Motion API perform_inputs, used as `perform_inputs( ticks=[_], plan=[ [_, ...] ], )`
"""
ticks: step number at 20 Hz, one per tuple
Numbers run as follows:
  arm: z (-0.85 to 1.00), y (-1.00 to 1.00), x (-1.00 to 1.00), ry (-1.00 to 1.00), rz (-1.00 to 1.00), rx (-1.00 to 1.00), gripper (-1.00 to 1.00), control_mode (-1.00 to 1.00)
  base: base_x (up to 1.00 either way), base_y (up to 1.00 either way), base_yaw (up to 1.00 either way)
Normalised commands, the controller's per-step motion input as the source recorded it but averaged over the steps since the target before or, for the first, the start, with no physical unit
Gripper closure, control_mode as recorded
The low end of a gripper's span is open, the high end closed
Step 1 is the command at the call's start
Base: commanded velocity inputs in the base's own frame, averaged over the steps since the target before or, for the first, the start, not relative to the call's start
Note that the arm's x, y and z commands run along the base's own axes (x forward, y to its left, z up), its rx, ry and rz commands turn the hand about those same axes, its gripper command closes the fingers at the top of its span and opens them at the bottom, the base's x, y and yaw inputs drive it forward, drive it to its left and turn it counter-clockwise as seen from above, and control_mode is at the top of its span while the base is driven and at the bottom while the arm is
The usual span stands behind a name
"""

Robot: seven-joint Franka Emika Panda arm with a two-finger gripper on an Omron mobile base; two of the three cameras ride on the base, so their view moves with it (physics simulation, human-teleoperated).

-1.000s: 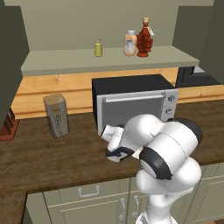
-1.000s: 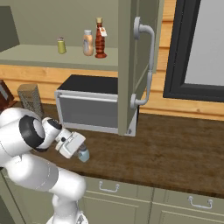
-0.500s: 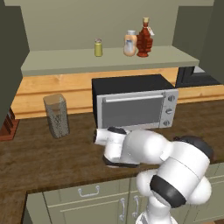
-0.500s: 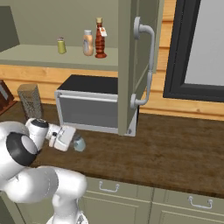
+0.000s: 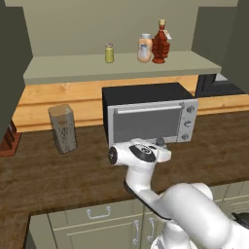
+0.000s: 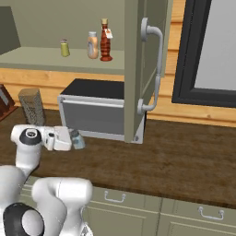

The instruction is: Put the shaker and condiment bottle from the counter next to their counterparts in the cabinet.

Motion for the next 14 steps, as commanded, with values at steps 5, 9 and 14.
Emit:
perform_inputs(
  ticks=[5,9,14],
  plan=[
    [0.77,0.03,-0.12,0.00,0.21,-0.06,1.00,-1.00,0.00,0.00,0.00],
    [0.84,0.02,-0.04,0.00,0.27,0.00,1.00,-1.00,0.00,0.00,0.00],
    [0.73,0.06,0.00,0.01,0.28,-0.01,1.00,-1.00,0.00,0.00,0.00]
  ],
)
